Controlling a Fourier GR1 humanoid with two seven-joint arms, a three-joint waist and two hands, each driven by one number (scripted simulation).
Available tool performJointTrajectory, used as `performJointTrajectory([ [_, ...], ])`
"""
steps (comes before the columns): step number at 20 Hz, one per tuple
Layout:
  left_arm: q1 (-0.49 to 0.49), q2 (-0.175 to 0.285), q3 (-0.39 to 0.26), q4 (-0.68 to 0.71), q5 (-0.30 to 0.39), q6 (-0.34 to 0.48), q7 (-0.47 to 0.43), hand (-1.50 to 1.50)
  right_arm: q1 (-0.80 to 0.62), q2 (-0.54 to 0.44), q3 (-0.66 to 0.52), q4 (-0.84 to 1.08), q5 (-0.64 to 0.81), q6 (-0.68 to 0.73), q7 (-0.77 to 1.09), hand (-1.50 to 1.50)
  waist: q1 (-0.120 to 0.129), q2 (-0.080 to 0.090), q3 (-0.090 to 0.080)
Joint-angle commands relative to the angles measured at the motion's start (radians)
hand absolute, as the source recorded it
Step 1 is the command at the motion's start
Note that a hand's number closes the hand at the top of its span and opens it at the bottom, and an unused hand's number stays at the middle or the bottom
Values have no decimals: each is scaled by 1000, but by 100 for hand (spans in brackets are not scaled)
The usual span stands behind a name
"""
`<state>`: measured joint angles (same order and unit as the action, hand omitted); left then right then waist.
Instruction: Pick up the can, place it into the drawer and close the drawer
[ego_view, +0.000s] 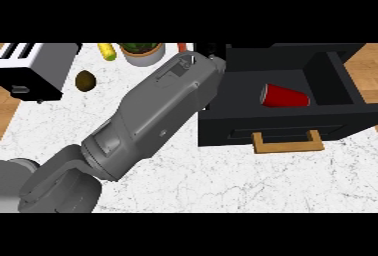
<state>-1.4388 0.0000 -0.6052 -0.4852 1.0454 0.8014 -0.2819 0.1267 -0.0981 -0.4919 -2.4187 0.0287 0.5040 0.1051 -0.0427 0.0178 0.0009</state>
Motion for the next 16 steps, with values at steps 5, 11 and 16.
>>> performJointTrajectory([
  [5, 18, 0, 8, -16, 16, -21, 6, -150, -148, 3, 249, 113, 436, -70, -56, -150, 37, -5, -1],
  [11, 31, 0, 26, -7, -22, -9, 32, -150, -275, 19, 391, 309, 688, -214, -114, -150, 56, -12, -1],
  [16, 60, 55, 26, -54, -46, -35, 68, -150, -410, -20, 444, 525, 818, -280, -141, -150, 66, -14, -1],
])
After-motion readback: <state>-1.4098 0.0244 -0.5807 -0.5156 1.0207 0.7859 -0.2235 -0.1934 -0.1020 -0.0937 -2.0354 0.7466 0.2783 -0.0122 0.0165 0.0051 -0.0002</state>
